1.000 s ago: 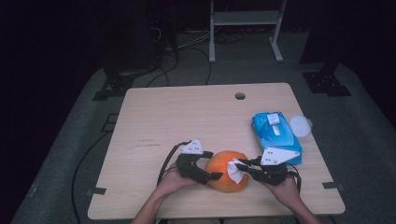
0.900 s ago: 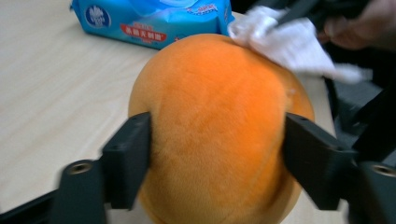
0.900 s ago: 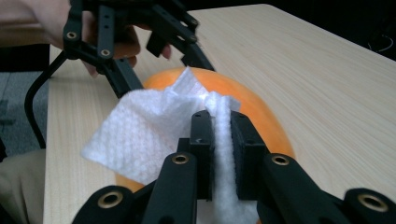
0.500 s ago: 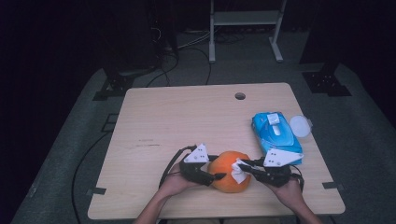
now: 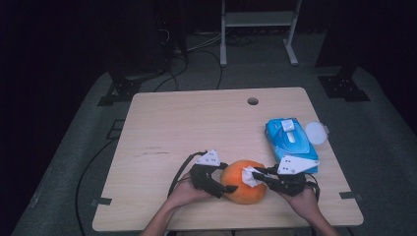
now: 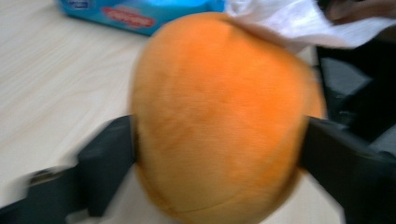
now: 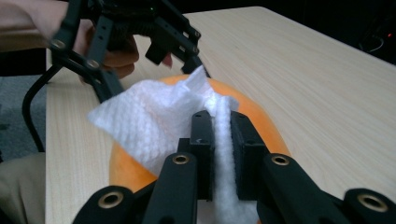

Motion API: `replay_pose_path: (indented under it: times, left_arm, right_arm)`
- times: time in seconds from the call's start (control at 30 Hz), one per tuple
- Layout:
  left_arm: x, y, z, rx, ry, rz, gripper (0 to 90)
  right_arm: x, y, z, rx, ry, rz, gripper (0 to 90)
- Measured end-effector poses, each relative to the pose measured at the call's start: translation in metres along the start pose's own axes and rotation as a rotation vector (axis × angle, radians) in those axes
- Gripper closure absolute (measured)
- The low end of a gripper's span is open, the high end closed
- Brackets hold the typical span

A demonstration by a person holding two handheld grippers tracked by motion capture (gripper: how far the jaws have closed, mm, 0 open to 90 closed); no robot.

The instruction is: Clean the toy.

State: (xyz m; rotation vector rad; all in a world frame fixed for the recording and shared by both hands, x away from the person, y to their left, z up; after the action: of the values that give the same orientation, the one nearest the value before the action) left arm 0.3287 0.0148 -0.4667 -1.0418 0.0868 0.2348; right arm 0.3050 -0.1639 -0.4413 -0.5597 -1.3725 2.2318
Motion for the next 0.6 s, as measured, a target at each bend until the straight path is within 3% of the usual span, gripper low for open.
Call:
replay_pose_path:
  times: [0.1, 0.23, 0.3, 0.4, 0.47, 0.53, 0.6]
  left_arm:
    - [-0.005, -0.009, 0.004, 0.004, -0.046, -0.103, 35.0]
    - [-0.013, -0.017, 0.005, 0.038, -0.1, -0.236, 39.8]
    - [-0.014, -0.015, 0.005, 0.04, -0.098, -0.252, 40.0]
    - [-0.012, -0.009, 0.005, 0.037, -0.078, -0.225, 37.0]
    - [-0.007, -0.007, 0.005, 0.018, -0.07, -0.152, 25.0]
    - [0.002, -0.006, 0.004, 0.009, -0.063, -0.046, 13.5]
    - [0.005, -0.005, 0.003, 0.01, -0.007, 0.022, 9.9]
  right_arm:
    - [0.01, -0.013, 0.0, -0.025, -0.007, 0.037, 80.1]
    - [0.022, -0.034, -0.007, -0.055, -0.027, 0.081, 80.0]
    - [0.021, -0.038, -0.01, -0.05, -0.019, 0.095, 80.0]
    - [0.008, -0.03, -0.009, -0.032, 0.005, 0.072, 80.0]
    - [-0.001, -0.02, -0.005, -0.026, 0.017, 0.039, 80.0]
    - [-0.007, -0.01, 0.0, -0.008, 0.037, 0.013, 80.0]
    - [-0.009, -0.005, 0.005, -0.014, 0.037, -0.008, 80.0]
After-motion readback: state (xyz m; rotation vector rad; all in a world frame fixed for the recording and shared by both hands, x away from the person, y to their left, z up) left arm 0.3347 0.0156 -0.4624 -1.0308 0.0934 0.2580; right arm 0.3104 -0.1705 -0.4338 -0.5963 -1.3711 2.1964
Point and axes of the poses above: each handheld gripper's, and its own axes: z roughly backward along the jaws, y roughly out of its underside, x roughly to its left, the point moved 6 cm from there along -z, roughly forward along the jaws, and after that the axes turned 7 degrees about y, right-handed, at the moved point
